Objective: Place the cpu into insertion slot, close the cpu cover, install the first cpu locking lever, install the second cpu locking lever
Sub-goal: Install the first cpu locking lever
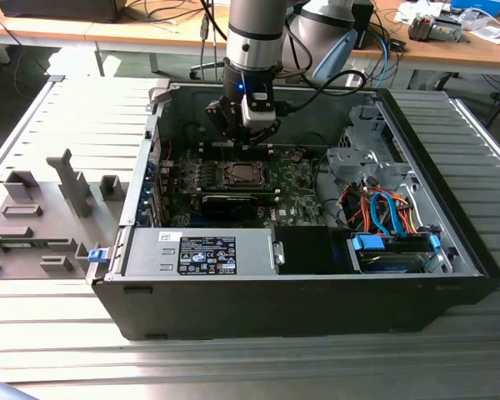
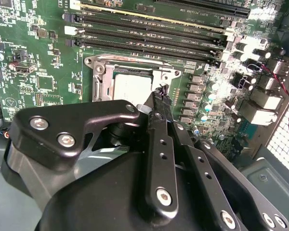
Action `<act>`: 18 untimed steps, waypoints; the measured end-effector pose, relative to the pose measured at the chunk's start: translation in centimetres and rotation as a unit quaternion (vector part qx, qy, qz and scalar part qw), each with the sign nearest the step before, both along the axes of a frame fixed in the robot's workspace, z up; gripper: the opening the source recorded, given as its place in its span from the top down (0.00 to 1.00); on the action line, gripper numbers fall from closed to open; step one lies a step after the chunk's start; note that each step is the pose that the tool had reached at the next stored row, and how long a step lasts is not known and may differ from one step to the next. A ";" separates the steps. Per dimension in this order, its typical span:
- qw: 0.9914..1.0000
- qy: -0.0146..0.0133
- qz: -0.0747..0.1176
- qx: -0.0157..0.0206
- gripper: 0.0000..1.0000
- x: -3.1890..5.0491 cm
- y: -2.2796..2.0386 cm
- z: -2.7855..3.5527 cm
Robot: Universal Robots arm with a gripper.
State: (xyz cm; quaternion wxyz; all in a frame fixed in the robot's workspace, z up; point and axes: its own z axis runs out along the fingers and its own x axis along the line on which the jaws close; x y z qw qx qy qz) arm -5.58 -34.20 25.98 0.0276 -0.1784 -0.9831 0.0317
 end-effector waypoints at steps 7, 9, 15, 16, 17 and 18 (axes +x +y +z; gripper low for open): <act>1.000 0.000 0.000 0.003 0.89 0.00 -0.01 0.32; 1.000 0.000 0.000 0.004 0.89 0.01 -0.01 0.34; 1.000 0.000 0.000 0.005 0.89 0.00 -0.01 0.67; 1.000 0.000 0.000 0.005 0.89 0.00 -0.01 0.67; 1.000 0.000 0.000 0.005 0.89 0.00 -0.01 0.68; 1.000 0.000 0.000 0.005 0.89 0.00 -0.01 0.68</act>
